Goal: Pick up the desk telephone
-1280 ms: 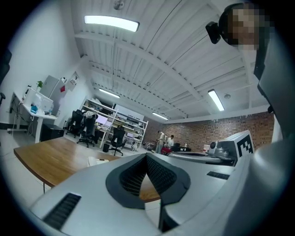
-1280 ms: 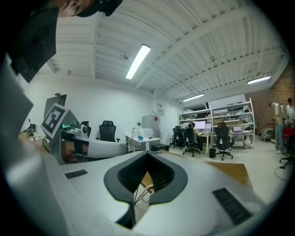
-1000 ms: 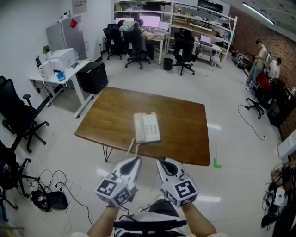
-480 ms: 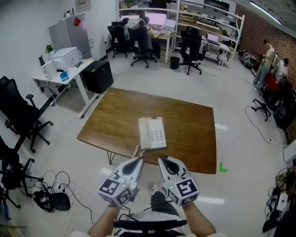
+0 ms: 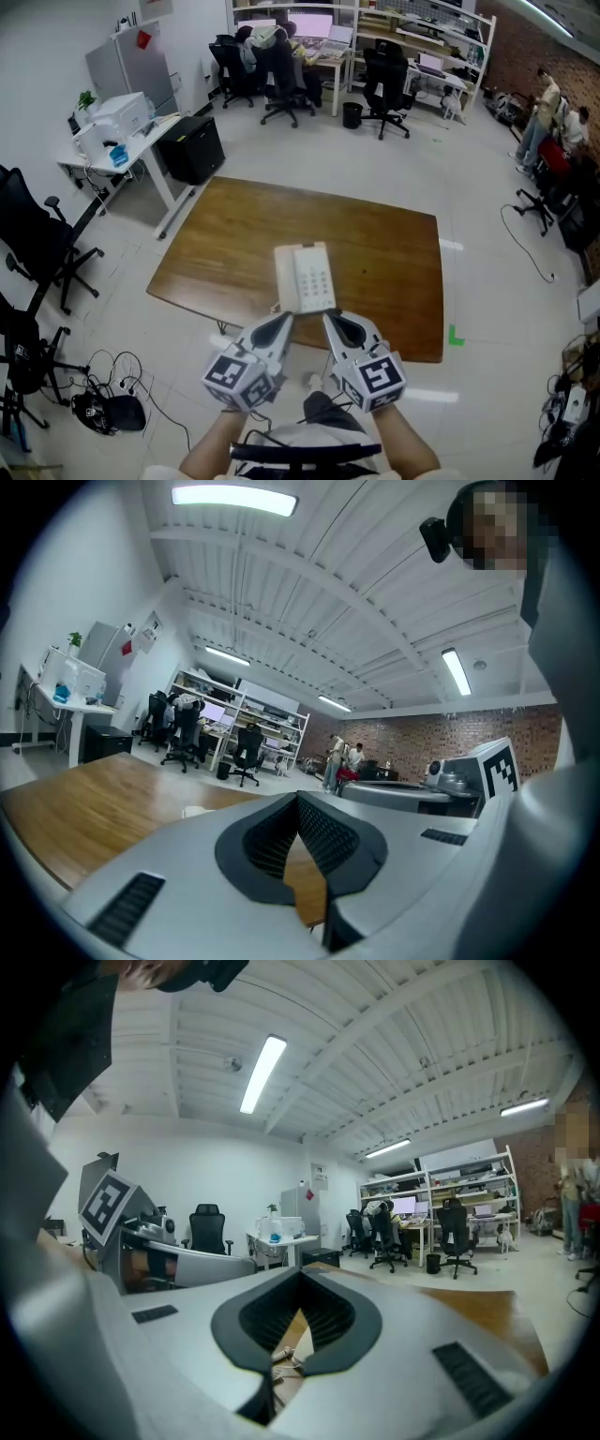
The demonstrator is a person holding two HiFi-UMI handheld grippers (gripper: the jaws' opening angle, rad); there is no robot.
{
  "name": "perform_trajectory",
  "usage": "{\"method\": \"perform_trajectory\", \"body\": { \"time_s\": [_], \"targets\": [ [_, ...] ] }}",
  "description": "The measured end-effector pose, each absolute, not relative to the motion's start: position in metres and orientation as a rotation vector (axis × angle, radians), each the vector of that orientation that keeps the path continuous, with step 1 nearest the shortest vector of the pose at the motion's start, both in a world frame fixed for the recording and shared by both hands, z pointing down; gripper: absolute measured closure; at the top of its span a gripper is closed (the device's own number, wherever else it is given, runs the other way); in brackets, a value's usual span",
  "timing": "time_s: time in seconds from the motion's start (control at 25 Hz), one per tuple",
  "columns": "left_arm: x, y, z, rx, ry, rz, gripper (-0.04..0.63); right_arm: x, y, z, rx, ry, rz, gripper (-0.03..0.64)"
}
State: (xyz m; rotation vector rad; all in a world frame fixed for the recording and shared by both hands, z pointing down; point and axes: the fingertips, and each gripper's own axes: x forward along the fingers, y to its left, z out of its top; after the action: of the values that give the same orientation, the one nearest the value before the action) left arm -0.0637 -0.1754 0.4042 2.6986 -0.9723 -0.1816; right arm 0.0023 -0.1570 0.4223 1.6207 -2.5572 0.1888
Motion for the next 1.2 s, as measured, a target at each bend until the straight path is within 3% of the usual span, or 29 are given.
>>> {"method": "perform_trajectory", "body": {
  "time_s": [0.76,0.84,0.88,1.08,1.2],
  "targets": [
    [-0.038,-0.251,0.456,2.572,-0.992,-0.107,0.591,0.027,-0.228,0.46,1.47,-2.588,0.32,0.611],
    [-0.035,-0.255,0.466,2.549,-0.983,-0.08,0.538,0.031,-0.233,0.467,1.459,-2.583,0.352,0.607],
    [-0.033,-0.257,0.47,2.537,-0.981,-0.067,0.511,0.033,-0.236,0.471,1.451,-2.577,0.371,0.557],
    [-0.033,-0.267,0.488,2.504,-1.017,-0.011,0.503,0.039,-0.249,0.494,1.423,-2.548,0.438,0.537],
    [-0.031,-0.273,0.503,2.468,-0.999,0.037,0.394,0.04,-0.254,0.511,1.381,-2.535,0.499,0.438]
  ]
}}
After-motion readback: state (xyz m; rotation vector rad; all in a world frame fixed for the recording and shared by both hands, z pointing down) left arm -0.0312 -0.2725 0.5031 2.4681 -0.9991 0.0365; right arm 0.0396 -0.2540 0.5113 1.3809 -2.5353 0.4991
